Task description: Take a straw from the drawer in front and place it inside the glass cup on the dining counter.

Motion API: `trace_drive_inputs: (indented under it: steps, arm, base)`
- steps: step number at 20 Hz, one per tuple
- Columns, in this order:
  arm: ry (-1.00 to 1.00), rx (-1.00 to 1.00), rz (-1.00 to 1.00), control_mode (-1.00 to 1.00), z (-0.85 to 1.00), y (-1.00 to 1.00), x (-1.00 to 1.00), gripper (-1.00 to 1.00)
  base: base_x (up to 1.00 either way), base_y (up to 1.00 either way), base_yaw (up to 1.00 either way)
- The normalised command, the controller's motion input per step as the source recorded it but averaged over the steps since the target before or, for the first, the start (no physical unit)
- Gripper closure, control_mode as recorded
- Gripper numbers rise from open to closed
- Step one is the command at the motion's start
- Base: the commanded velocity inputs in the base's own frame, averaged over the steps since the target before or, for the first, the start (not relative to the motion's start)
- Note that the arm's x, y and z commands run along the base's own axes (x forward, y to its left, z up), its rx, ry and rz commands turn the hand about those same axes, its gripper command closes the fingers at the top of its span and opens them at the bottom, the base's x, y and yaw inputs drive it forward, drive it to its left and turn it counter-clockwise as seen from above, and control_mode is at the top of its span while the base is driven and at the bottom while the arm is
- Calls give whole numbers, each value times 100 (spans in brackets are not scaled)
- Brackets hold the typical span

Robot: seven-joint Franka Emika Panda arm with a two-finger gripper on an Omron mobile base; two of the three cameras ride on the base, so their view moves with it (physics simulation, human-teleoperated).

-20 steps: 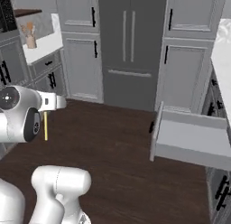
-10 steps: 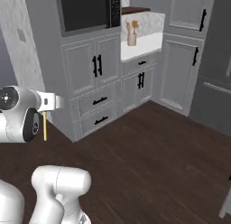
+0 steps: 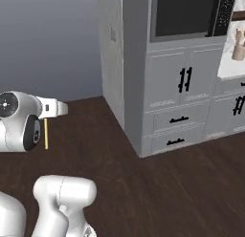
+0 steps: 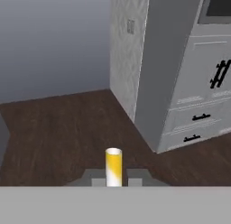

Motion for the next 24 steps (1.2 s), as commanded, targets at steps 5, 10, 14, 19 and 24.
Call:
trace_drive_inputs:
  steps: [5, 10, 14, 19, 24]
  arm:
    - [0, 0, 0, 100, 0, 0, 0, 100]
    - [0, 0, 0, 100, 0, 0, 0, 100]
    - [0, 0, 0, 100, 0, 0, 0, 100]
    - [0, 0, 0, 100, 0, 0, 0, 100]
    - [0, 0, 0, 100, 0, 0, 0, 100]
  base:
    - [99, 35, 50]
    - [100, 26, 39]
    - [100, 15, 32]
    - [100, 6, 28]
    - [100, 0, 26]
